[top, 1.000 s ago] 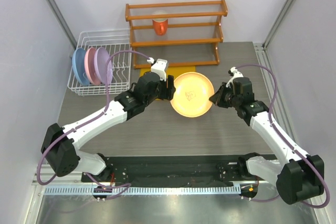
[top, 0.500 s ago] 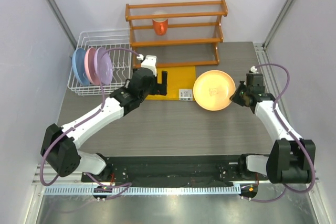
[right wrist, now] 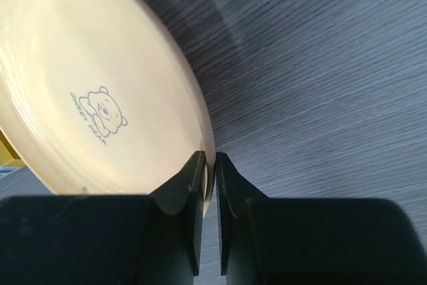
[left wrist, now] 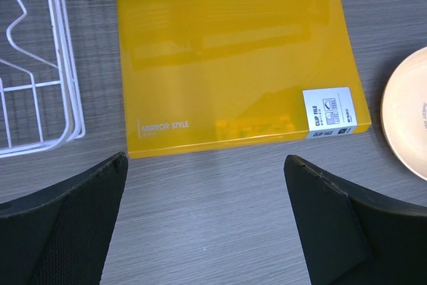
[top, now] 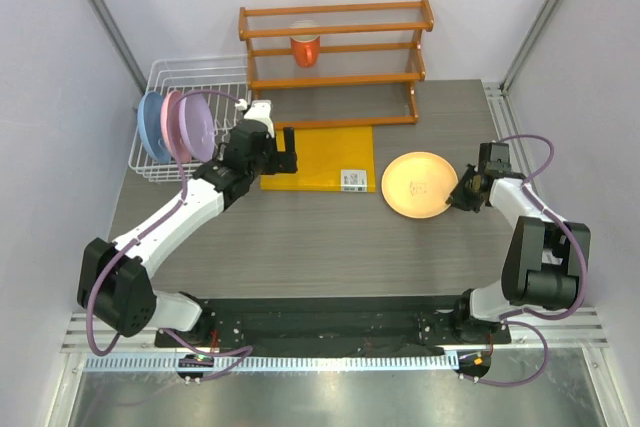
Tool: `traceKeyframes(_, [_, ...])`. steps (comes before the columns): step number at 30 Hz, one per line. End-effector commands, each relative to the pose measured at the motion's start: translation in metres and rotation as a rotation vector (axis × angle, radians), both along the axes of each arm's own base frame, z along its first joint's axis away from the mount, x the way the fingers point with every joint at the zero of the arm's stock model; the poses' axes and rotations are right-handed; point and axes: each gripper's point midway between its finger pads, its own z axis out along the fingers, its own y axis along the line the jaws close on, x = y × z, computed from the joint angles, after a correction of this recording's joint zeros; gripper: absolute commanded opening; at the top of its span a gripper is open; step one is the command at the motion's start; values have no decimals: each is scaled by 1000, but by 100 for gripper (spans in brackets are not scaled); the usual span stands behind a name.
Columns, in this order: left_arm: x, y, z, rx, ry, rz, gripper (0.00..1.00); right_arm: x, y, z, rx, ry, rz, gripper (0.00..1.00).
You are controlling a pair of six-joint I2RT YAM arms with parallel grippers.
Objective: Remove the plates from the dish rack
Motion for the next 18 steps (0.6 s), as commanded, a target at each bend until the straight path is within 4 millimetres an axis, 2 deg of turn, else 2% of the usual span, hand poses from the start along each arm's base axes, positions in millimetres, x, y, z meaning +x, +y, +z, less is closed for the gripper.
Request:
traceKeyframes(1, [12, 14, 9, -19, -3, 10, 99, 22, -6, 13, 0, -65, -14, 25])
traceKeyframes(3, [18, 20, 9, -23, 8, 10, 99, 22, -8, 10, -12, -57, -17, 38])
traceKeyframes(4, [24, 30, 10, -22, 8, 30, 99, 21, -11, 11, -28, -54, -29, 64])
traceKeyframes(5, [29, 37, 13, -15, 9, 50, 100, 22, -13, 15, -36, -65, -31, 68])
traceKeyframes(6, [35, 50, 14, -16, 4, 84, 99, 22, -14, 18, -44, -75, -30, 69])
traceKeyframes(8, [46, 65, 23, -17, -22, 119, 99, 22, -18, 26, -70, -94, -43, 71])
traceKeyframes(9, [54, 82, 23, -5, -24, 157, 100, 23, -20, 37, -83, -126, -45, 71])
traceKeyframes(10, [62, 90, 36, 0, -52, 180, 99, 22, -21, 42, -91, -137, -48, 71])
traceKeyframes(12, [73, 121, 37, 72, -51, 264, 99, 20, -19, 57, -95, -179, -41, 71])
traceKeyframes(13, [79, 130, 48, 87, -73, 290, 100, 20, -19, 62, -96, -191, -37, 73])
traceKeyframes(15, [87, 151, 51, 186, -84, 347, 99, 19, -20, 71, -107, -210, -33, 73])
traceKeyframes(16, [92, 157, 59, 207, -101, 369, 100, 19, -20, 73, -111, -214, -32, 73])
traceKeyframes(18, [96, 170, 63, 252, -111, 413, 100, 20, -19, 74, -105, -214, -25, 74])
